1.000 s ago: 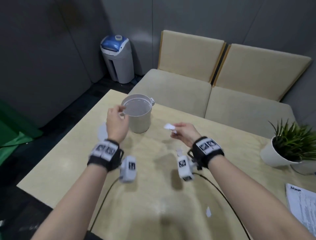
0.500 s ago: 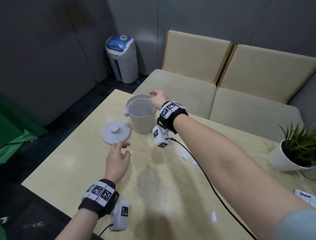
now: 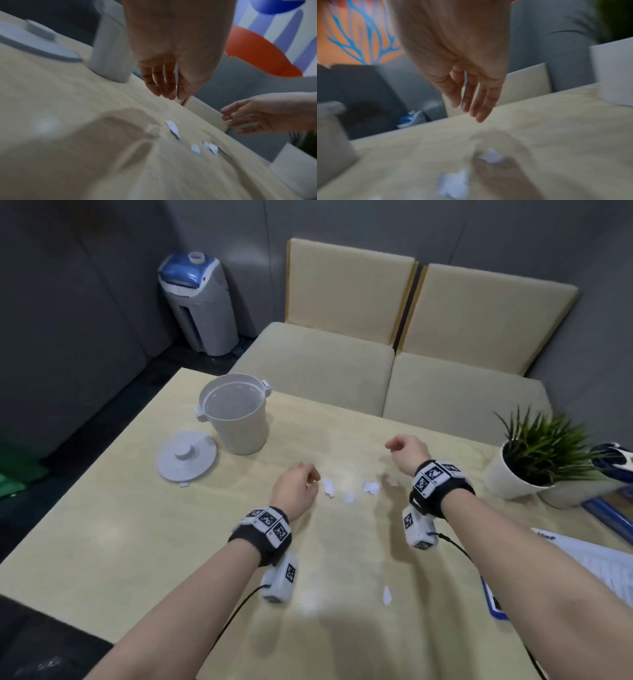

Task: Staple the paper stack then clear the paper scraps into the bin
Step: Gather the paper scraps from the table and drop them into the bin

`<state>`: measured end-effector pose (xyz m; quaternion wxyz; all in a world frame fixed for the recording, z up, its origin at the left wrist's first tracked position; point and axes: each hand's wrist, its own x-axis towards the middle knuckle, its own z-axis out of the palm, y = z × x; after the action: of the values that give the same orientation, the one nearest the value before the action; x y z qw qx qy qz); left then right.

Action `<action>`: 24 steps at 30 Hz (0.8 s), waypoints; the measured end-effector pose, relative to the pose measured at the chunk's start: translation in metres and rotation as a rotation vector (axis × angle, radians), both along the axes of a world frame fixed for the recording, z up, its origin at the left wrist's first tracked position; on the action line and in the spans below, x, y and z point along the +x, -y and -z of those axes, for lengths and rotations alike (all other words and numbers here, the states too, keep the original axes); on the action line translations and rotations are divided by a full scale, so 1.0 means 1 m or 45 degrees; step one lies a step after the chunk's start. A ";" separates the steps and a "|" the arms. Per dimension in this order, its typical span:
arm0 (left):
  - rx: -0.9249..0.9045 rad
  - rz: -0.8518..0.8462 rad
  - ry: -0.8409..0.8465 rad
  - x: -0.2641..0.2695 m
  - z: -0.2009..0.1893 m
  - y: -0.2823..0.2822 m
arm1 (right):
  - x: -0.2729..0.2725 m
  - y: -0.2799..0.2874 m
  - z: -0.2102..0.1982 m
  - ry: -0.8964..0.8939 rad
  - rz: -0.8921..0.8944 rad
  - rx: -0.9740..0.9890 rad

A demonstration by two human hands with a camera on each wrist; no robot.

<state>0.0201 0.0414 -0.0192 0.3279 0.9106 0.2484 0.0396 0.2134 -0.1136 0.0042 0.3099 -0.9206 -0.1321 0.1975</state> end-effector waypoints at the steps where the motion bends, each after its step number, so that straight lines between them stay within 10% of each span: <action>1: 0.005 0.030 -0.053 0.009 0.005 0.006 | 0.002 0.009 0.007 0.023 0.038 -0.044; 9: 0.022 -0.112 -0.339 0.045 0.038 0.018 | -0.004 0.019 0.063 -0.021 0.026 -0.222; 24: -0.363 0.007 -0.239 0.045 0.028 0.025 | -0.009 0.018 0.070 0.038 -0.021 -0.373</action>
<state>0.0651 0.0166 -0.0472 0.4290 0.8553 0.2786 -0.0822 0.2040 -0.1311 -0.0659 0.1684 -0.9577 -0.1141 0.2037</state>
